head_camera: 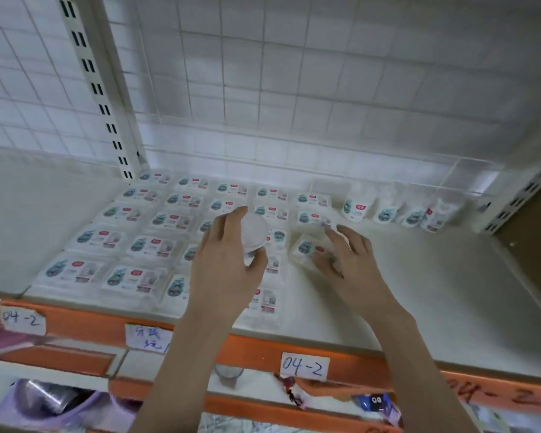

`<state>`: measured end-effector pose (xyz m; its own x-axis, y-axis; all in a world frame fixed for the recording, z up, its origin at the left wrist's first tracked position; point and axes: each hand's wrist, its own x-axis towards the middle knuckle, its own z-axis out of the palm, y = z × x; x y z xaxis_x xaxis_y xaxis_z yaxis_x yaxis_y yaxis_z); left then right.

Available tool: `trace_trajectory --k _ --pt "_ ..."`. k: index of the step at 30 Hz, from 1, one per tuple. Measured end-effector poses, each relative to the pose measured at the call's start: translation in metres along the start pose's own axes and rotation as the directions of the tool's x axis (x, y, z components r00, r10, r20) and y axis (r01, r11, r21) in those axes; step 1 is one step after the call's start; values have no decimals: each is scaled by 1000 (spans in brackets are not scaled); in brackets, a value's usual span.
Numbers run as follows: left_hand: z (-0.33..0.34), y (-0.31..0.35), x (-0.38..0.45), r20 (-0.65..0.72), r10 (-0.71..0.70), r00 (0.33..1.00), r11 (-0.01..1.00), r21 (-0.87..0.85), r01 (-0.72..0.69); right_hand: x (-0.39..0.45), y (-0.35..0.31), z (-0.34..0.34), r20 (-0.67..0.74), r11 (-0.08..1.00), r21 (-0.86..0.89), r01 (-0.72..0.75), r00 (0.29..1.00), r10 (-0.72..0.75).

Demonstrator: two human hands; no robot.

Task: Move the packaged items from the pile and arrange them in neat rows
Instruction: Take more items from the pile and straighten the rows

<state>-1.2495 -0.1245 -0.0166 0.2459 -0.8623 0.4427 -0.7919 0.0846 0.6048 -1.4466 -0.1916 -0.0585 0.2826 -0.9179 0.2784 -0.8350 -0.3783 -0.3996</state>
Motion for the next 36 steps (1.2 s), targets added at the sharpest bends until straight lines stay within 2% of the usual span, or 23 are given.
trace_trajectory --k 4,7,10,14,21,25,29,33,36 --pt "6 5 3 -33 -32 999 999 18 33 -4 6 -5 -47 992 -82 95 994 -99" --pt "11 6 7 -27 -36 999 999 37 37 -1 9 -5 9 971 -128 201 979 -202" --pt "13 4 11 -21 -46 999 998 39 47 8 9 -4 70 965 -108 239 970 -232" --pt "14 -1 18 -12 -50 999 998 24 50 20 10 -2 71 945 -109 308 951 -302" --pt "24 2 29 8 -13 1000 1000 6 13 27 9 -2 143 967 -63 246 961 -235" --pt "37 18 34 20 -11 1000 1000 -5 11 24 16 -16 125 982 7 190 974 -189" --pt "65 50 38 28 -3 1000 999 -32 4 14 55 -38 84 993 -1 116 990 -115" --pt "107 94 37 88 43 995 998 -55 -38 -1 107 -59 68 1000 -27 0 998 2" --pt "141 125 34 151 89 984 996 -11 -89 -10 139 -77 50 997 -64 -38 998 41"
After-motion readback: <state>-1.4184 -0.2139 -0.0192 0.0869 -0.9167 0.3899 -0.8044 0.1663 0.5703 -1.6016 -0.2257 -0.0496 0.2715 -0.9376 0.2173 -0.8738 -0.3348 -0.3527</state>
